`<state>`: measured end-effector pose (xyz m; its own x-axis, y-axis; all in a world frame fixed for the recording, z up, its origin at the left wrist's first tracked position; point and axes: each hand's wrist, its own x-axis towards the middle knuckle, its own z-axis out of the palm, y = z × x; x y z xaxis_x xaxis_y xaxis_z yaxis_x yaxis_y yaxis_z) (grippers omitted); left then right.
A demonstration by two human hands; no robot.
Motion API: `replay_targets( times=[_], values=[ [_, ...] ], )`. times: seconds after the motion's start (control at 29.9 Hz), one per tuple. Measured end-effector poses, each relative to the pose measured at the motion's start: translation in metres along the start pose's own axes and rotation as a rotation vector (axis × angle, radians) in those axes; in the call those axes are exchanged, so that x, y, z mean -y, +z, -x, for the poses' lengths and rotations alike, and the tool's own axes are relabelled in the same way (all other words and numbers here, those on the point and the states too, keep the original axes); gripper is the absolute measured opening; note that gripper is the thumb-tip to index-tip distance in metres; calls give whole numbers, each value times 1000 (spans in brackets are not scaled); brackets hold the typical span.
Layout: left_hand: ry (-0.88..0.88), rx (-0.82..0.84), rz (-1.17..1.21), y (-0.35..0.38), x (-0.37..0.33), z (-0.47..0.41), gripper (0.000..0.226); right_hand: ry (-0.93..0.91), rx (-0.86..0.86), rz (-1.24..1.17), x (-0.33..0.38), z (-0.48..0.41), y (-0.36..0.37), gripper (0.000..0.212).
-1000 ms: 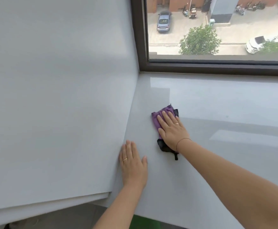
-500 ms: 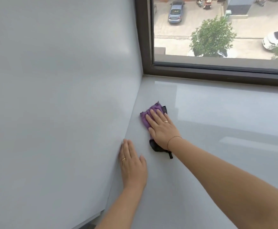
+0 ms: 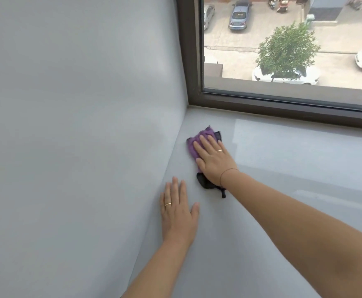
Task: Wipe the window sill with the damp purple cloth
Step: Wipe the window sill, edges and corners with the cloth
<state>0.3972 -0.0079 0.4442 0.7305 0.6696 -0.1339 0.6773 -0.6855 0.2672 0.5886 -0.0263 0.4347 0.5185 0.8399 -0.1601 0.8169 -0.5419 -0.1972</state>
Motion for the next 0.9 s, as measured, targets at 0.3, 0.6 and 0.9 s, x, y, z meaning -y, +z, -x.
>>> replay_targets(
  times=[0.3,0.6,0.9],
  values=[
    [66,74,-132,9,-25,-25,79,65,14,-53,28,-31,4,57],
    [21,182,-156,7,-27,-27,87,34,1,-44,-16,-85,-12,57],
    [-21,180,-165,8,-36,-26,87,-5,31,-48,-2,-82,-15,57]
  ],
)
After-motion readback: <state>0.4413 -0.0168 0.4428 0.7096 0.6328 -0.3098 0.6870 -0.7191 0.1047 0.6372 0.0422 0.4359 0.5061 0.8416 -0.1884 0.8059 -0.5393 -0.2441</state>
